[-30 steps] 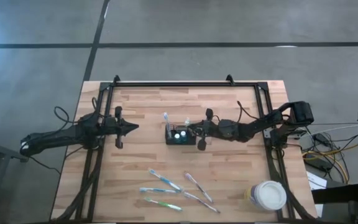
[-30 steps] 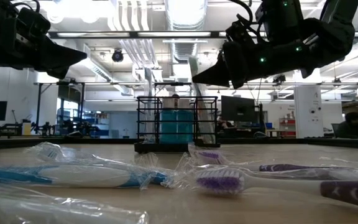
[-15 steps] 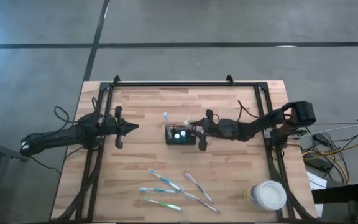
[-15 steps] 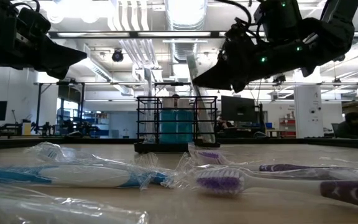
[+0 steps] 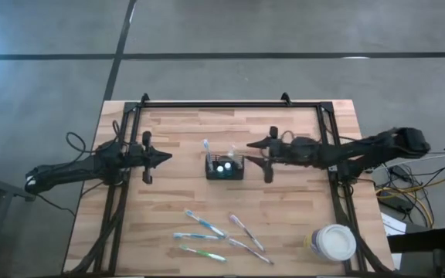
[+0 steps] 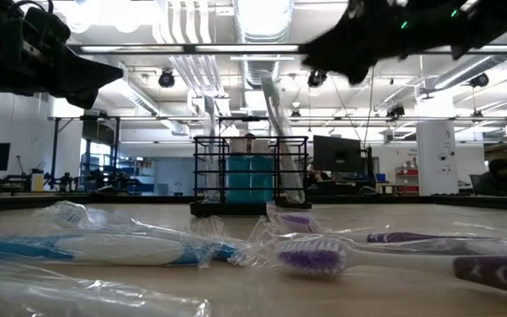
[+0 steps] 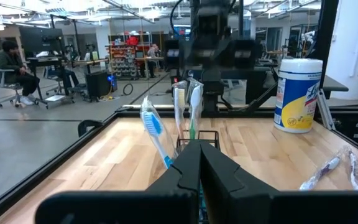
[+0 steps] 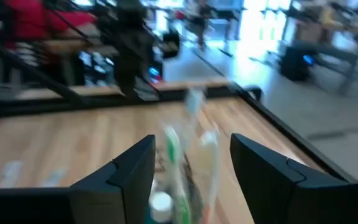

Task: Pick & Place toothbrushing station
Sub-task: Put the right blue toothbrush into the black mesh organizer

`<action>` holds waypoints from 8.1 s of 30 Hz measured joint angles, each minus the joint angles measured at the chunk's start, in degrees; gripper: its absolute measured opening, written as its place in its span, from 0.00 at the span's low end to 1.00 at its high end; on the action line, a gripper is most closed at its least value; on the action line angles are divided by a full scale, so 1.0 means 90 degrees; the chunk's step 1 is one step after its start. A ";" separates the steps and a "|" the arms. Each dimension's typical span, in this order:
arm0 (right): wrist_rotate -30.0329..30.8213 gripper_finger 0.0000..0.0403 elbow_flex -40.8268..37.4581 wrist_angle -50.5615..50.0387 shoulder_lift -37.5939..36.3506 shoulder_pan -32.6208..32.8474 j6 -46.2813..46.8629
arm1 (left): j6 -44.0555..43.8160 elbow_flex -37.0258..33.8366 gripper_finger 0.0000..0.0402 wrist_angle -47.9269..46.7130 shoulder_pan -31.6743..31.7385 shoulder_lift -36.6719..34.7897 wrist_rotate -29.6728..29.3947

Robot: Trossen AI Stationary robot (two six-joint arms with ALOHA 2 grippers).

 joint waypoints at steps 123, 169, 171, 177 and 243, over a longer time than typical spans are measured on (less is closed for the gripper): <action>-0.0462 0.02 -0.2363 -0.2524 -0.6664 0.0006 0.0630 | -0.0505 0.5883 0.23 -0.3914 -0.3789 0.9842 -0.0566; -0.0850 0.68 0.5126 -0.7155 0.1960 0.0307 -0.0222 | 0.2464 0.9804 0.01 -0.8098 -0.3608 0.9532 -0.6386; -0.0995 0.68 0.5362 -0.7288 0.2184 0.0259 -0.0066 | 0.2545 0.9804 0.01 -0.8091 -0.3608 0.9532 -0.6475; -0.1510 0.68 0.5806 -0.7387 0.2527 0.0090 0.0158 | 0.2858 0.9804 0.01 -0.7947 -0.3621 0.9573 -0.6896; -0.1729 0.03 0.4254 -0.4431 0.1250 -0.0086 -0.0987 | 0.2181 0.5722 0.58 -0.0200 -0.3880 0.5487 -0.4224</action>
